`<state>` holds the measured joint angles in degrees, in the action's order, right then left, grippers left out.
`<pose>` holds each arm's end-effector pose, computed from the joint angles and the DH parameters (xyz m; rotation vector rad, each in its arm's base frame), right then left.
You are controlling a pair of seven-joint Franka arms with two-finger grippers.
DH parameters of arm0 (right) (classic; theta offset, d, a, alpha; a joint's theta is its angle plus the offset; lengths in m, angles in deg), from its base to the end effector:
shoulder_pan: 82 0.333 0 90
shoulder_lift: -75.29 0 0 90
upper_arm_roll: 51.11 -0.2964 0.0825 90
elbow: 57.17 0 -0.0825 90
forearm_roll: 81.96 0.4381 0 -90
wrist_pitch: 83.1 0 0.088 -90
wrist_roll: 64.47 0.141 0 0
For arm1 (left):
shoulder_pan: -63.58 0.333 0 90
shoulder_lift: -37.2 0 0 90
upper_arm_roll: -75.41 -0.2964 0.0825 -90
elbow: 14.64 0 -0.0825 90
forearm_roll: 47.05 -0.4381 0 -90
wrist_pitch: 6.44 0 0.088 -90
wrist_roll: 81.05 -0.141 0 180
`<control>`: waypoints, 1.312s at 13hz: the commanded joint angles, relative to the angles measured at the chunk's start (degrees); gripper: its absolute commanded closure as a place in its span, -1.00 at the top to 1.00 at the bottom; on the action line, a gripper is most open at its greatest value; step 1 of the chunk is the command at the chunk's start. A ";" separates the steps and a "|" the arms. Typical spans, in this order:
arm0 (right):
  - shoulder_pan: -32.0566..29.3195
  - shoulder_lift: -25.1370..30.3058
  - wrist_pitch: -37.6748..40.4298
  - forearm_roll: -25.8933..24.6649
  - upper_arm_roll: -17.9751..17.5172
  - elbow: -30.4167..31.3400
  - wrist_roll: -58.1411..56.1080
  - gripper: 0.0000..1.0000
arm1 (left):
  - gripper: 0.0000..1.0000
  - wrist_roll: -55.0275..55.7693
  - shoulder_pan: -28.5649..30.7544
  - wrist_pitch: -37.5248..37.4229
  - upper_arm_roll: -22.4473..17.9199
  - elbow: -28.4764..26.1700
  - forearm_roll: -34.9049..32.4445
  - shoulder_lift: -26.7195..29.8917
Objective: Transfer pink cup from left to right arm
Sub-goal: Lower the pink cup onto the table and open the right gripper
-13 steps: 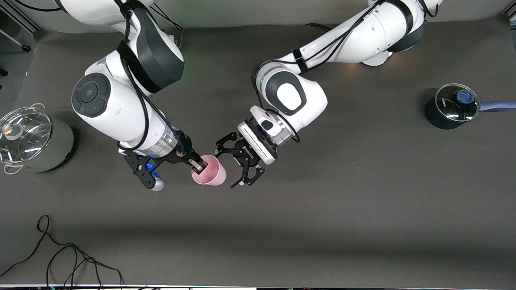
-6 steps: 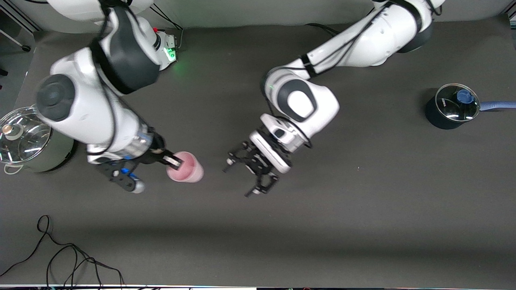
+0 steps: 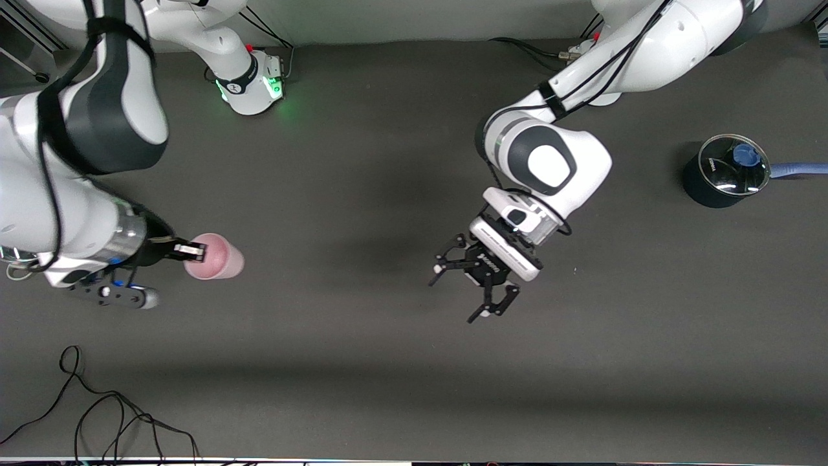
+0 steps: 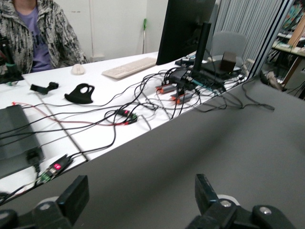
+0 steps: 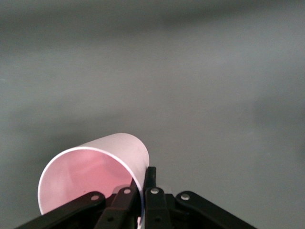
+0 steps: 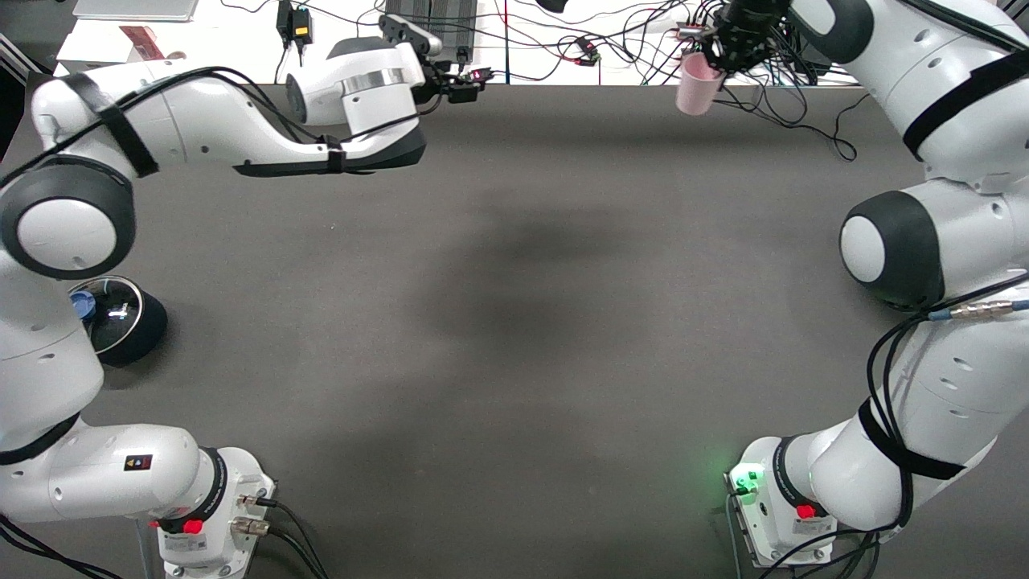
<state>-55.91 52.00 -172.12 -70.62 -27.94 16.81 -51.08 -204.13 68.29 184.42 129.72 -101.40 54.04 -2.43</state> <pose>0.6952 0.1055 0.4644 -3.1013 0.2638 0.1838 0.6392 -0.4025 0.3375 2.2046 -0.7563 1.2865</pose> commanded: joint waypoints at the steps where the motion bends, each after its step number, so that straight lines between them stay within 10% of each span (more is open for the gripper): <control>1: 1.24 5.26 -8.50 -1.86 1.43 12.02 -6.17 -1.00 | 0.98 0.39 5.11 -0.66 2.19 -5.78 -0.20 3.24; 7: 1.41 11.16 -36.88 -5.20 1.35 37.78 -8.99 -1.00 | 0.98 14.34 9.35 -1.89 7.04 -5.52 0.33 1.83; 17: 1.15 3.87 -66.44 -5.11 1.26 52.32 -12.60 -1.00 | 0.99 34.13 11.98 -3.30 8.97 -5.87 0.50 1.13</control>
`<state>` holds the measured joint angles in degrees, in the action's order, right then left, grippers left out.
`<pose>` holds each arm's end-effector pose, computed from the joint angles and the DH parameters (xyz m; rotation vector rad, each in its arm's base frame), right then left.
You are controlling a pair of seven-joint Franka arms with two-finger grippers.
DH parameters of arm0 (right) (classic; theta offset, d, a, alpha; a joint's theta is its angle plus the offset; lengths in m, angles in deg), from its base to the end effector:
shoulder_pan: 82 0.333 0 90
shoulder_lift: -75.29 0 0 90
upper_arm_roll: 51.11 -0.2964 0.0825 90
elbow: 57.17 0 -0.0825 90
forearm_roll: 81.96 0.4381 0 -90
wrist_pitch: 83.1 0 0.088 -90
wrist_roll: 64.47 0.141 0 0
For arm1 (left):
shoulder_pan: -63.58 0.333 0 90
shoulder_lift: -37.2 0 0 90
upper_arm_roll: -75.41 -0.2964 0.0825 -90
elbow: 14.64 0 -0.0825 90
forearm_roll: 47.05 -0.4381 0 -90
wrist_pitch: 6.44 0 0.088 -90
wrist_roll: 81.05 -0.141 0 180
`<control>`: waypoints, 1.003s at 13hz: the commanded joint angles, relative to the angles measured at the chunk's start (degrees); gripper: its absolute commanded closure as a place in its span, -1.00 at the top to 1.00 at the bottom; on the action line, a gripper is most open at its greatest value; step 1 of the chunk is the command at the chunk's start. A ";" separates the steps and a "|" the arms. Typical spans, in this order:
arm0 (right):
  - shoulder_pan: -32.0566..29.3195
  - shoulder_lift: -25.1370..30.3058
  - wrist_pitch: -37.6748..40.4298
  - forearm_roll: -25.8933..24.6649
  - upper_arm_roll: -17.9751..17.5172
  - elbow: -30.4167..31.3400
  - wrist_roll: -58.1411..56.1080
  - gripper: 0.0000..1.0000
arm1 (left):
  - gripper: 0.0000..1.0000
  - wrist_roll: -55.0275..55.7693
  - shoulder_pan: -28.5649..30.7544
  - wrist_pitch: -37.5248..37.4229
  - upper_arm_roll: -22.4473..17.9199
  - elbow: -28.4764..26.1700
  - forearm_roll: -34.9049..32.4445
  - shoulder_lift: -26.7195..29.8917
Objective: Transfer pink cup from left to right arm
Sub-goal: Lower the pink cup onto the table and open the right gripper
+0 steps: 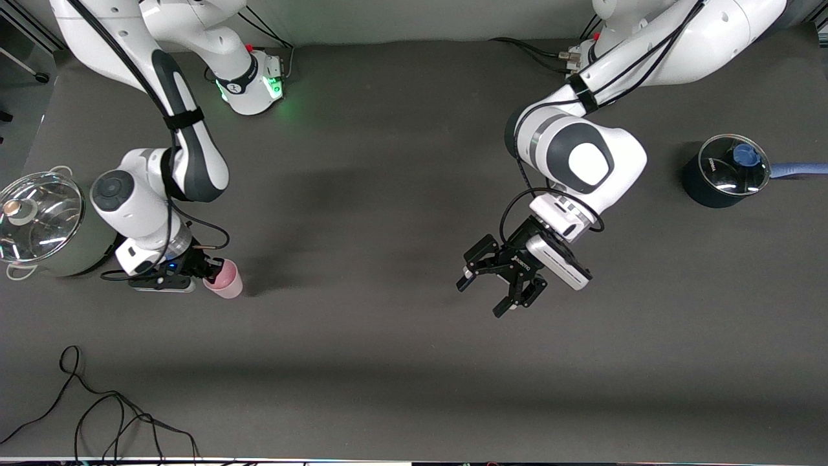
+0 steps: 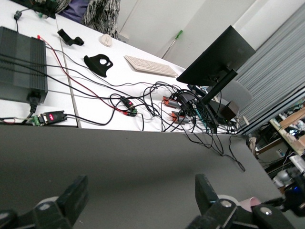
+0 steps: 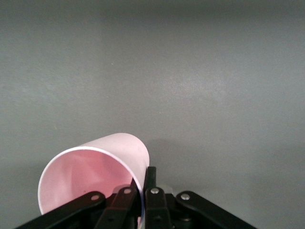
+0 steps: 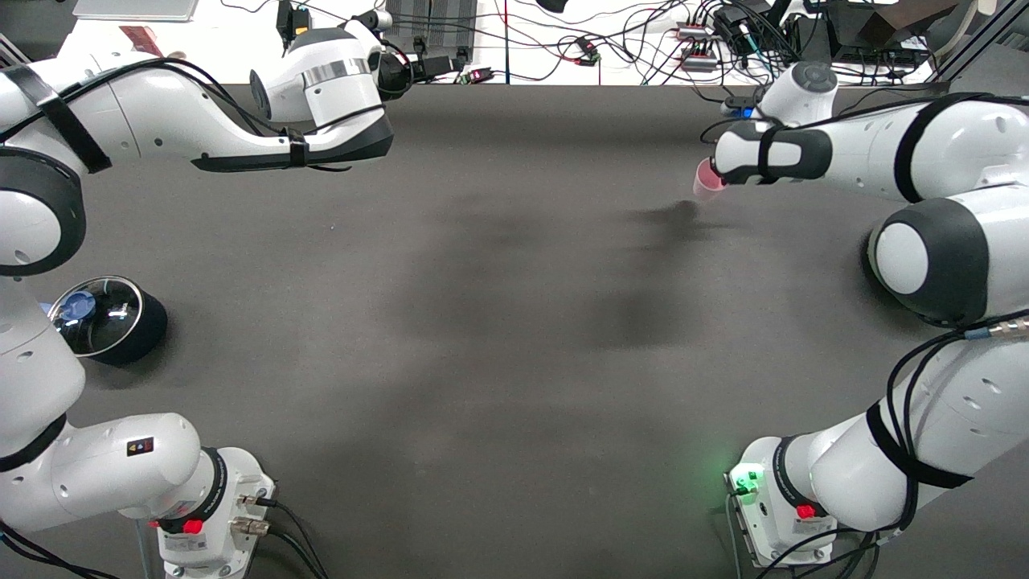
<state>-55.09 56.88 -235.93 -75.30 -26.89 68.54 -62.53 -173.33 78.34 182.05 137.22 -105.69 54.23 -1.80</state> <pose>0.6084 0.0178 0.1731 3.0690 -0.0836 0.2888 0.6444 -0.3693 0.3517 2.1413 -0.0844 0.9850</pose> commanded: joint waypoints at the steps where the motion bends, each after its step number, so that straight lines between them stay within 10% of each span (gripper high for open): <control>1: 0.33 -1.97 -3.34 -0.42 0.12 0.58 -1.16 -1.00 | 0.99 3.43 2.20 -0.93 1.99 -1.59 0.32 0.15; 5: 0.07 -3.30 -3.87 -0.33 0.12 0.49 -1.59 -1.00 | 0.99 9.39 2.29 -0.84 2.09 -1.59 0.32 -0.11; 6: 0.15 -3.21 -3.87 -0.07 0.12 0.49 -2.73 -0.65 | 0.99 10.45 2.81 -0.75 2.09 -1.59 0.40 -0.11; 8: 0.15 -2.95 -3.87 0.10 0.12 0.58 -2.91 0.79 | 0.98 18.33 3.60 -0.66 2.26 -1.59 0.41 0.32; 9: 0.15 -2.86 -3.79 0.10 0.12 0.49 -2.91 1.00 | 0.95 21.59 3.95 -0.57 2.26 -1.76 0.41 0.50; 13: 0.15 -0.67 -1.34 0.10 0.30 0.32 -3.18 1.00 | 0.98 30.55 6.67 -0.57 4.37 -3.96 0.41 0.59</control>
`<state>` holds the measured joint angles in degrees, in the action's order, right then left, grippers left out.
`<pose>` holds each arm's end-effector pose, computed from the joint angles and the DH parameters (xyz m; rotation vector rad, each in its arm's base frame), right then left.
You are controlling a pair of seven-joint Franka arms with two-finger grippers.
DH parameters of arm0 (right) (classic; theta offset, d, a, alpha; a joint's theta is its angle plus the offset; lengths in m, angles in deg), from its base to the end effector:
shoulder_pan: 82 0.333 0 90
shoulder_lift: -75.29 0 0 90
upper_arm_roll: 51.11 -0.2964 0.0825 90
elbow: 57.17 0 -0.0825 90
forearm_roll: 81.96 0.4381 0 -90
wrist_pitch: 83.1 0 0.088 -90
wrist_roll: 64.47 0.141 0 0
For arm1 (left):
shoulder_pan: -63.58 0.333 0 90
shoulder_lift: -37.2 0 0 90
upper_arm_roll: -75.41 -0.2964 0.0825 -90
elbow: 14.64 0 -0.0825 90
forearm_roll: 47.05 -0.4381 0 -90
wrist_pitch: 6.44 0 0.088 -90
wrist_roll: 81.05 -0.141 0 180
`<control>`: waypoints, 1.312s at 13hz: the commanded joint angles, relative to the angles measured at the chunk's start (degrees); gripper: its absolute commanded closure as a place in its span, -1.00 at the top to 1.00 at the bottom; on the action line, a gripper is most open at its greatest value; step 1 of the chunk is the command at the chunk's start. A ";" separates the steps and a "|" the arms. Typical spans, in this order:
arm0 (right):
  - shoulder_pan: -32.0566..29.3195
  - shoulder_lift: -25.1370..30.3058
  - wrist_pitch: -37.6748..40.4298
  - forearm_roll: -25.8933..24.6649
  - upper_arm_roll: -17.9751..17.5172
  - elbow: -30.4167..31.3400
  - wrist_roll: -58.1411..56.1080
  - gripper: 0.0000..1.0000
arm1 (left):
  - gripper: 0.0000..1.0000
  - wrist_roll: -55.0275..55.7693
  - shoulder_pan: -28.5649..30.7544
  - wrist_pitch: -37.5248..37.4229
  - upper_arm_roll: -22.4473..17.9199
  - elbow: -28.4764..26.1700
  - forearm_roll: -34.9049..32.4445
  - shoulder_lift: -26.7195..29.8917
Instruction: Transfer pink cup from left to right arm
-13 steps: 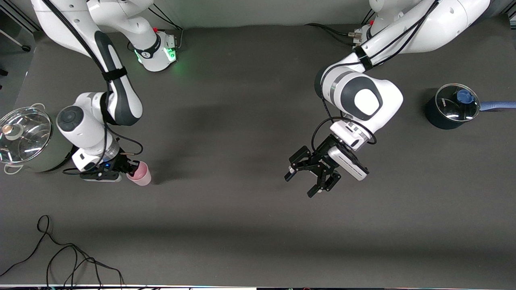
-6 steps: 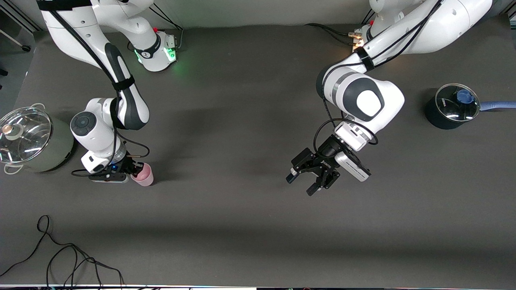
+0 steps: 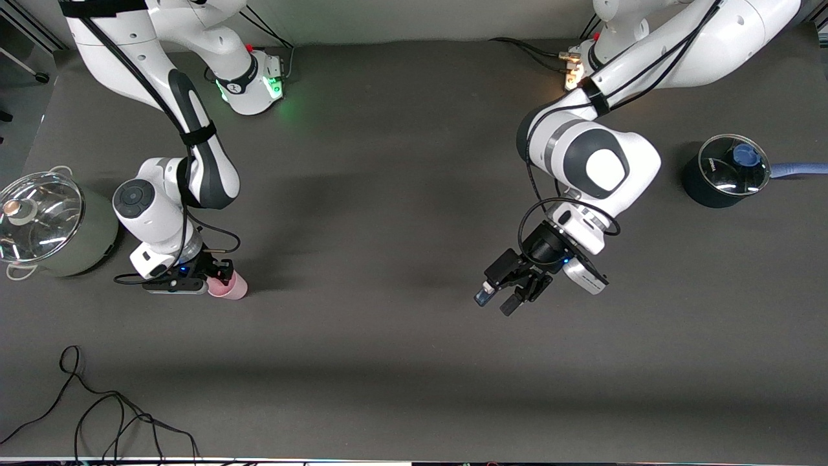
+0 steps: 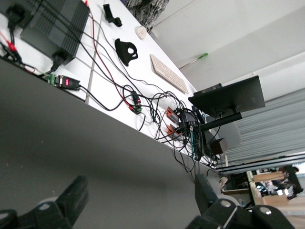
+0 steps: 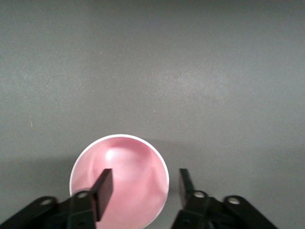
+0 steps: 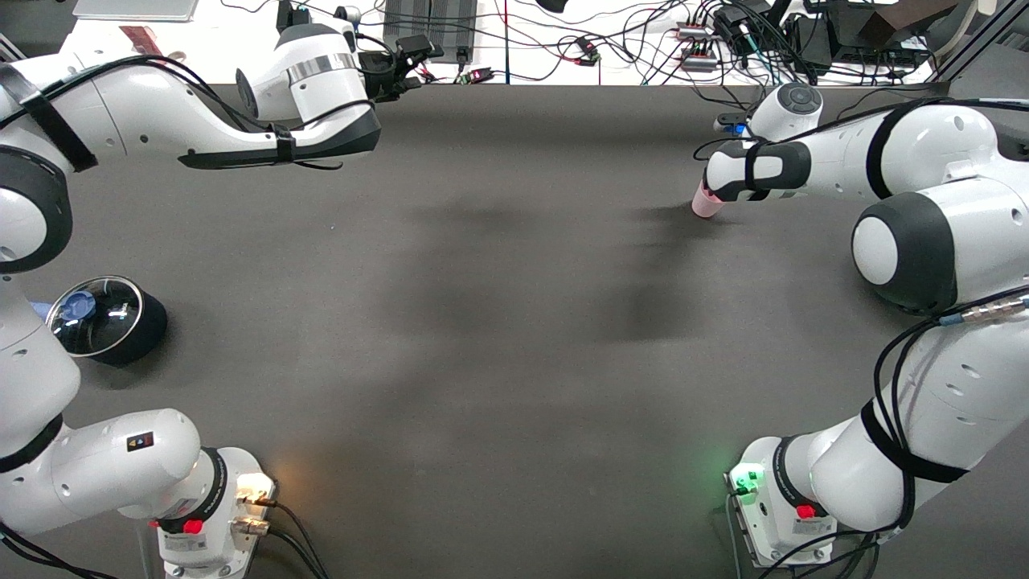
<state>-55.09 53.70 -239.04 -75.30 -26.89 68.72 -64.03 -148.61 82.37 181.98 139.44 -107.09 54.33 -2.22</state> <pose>0.6052 0.0135 0.1475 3.0413 -0.0341 0.2881 0.6509 -0.3463 0.3498 2.0314 0.4045 0.7236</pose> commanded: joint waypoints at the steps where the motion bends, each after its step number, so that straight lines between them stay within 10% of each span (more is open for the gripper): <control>1: 0.06 4.00 3.79 0.11 0.39 -0.03 -1.76 1.00 | 0.98 7.25 3.27 -0.59 3.03 -2.64 0.31 0.85; 8: 0.59 18.41 26.62 -0.25 2.06 -6.44 -1.33 1.00 | 0.98 8.06 3.45 2.75 3.74 -3.87 -0.48 0.67; 17: 0.06 21.24 65.21 -5.60 4.60 -33.94 -1.41 1.00 | 0.98 3.14 7.75 1.87 -1.71 -4.40 -4.35 0.49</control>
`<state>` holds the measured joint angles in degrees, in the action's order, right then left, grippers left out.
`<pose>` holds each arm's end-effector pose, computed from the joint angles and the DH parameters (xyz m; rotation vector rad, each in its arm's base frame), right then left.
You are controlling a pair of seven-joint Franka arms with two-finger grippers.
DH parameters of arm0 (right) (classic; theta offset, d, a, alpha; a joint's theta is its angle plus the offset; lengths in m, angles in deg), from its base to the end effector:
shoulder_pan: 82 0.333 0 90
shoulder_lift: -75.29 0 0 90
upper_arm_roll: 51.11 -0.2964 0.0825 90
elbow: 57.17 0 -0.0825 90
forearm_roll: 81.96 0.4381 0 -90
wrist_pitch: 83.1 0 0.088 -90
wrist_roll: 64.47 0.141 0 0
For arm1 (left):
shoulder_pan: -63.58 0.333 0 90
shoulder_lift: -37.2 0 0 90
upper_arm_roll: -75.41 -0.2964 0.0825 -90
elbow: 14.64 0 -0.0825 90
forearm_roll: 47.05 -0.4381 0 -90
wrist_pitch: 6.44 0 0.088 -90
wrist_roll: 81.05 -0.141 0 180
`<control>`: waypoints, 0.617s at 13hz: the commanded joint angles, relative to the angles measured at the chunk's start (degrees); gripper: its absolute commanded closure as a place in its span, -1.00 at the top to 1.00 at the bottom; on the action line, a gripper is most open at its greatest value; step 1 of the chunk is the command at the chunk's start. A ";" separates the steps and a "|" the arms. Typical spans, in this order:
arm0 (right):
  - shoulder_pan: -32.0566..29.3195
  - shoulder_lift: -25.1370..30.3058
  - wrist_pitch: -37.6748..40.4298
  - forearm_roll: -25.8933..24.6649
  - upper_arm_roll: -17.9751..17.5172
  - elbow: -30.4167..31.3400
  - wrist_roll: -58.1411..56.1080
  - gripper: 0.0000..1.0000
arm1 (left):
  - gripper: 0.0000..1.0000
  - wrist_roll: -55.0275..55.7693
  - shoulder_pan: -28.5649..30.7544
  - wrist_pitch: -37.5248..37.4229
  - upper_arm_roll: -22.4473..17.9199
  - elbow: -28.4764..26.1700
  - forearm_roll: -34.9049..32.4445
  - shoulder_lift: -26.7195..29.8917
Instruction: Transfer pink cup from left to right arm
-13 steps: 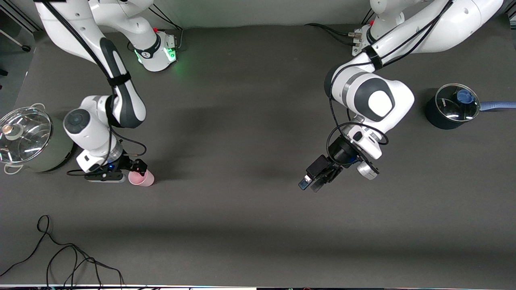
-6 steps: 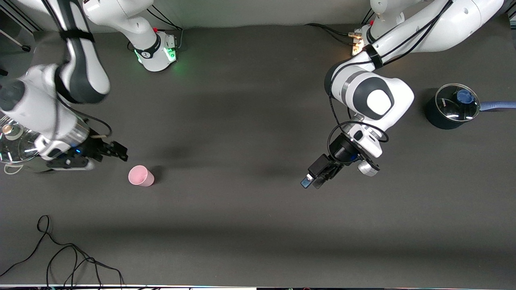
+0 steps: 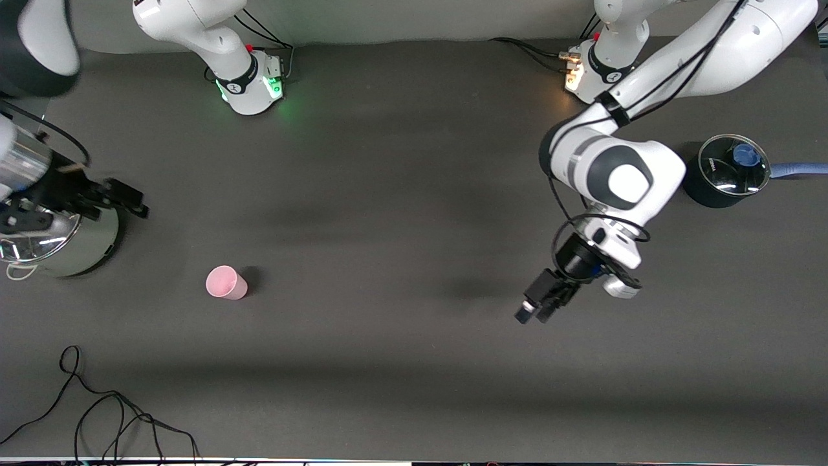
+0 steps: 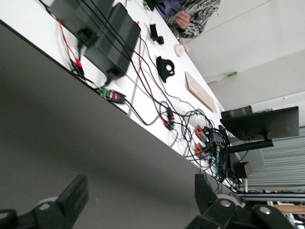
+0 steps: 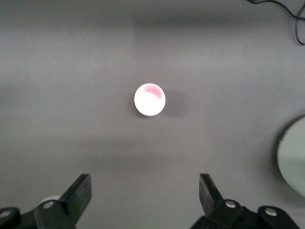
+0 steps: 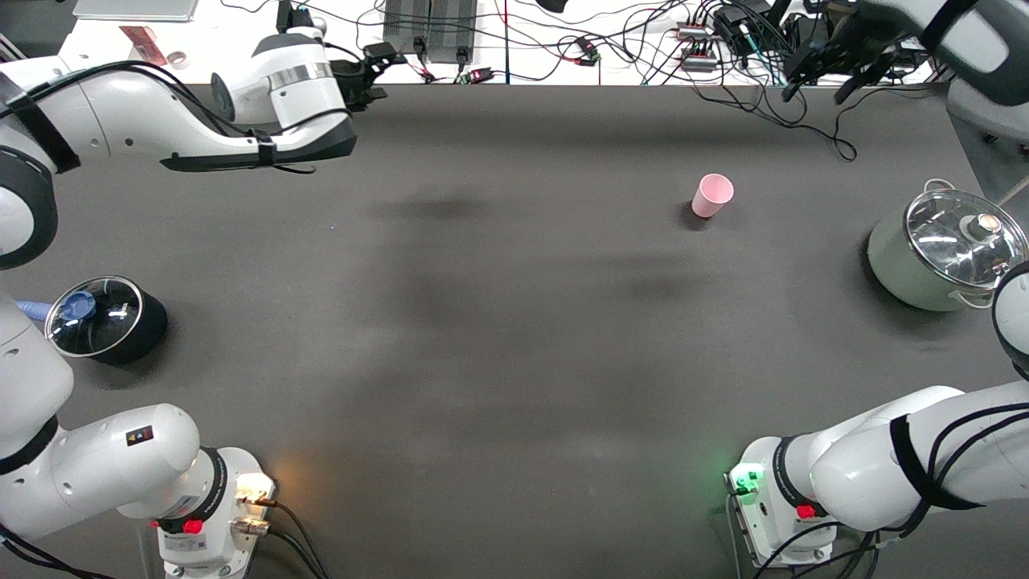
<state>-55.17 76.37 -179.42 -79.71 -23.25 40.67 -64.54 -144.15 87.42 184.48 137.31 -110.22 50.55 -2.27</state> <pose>0.6090 -0.0074 0.5184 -3.0935 0.0327 0.0146 0.6736 -0.2679 0.3153 2.1082 0.5534 0.7651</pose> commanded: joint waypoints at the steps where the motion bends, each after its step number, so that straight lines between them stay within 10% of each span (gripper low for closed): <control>1: 0.15 -1.43 7.79 -2.42 1.32 -7.48 -0.90 1.00 | 0.98 -1.23 4.10 -0.63 0.25 -1.89 -0.57 0.89; 8: 0.24 -1.25 11.06 -4.10 2.99 -8.46 -1.25 1.00 | 0.99 -1.58 9.48 -2.13 0.25 -2.77 -0.13 1.94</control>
<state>-55.19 75.85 -170.45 -82.76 -21.15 33.84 -64.55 -145.51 96.18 182.96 137.08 -111.54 50.52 -2.24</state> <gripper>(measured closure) 0.000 0.000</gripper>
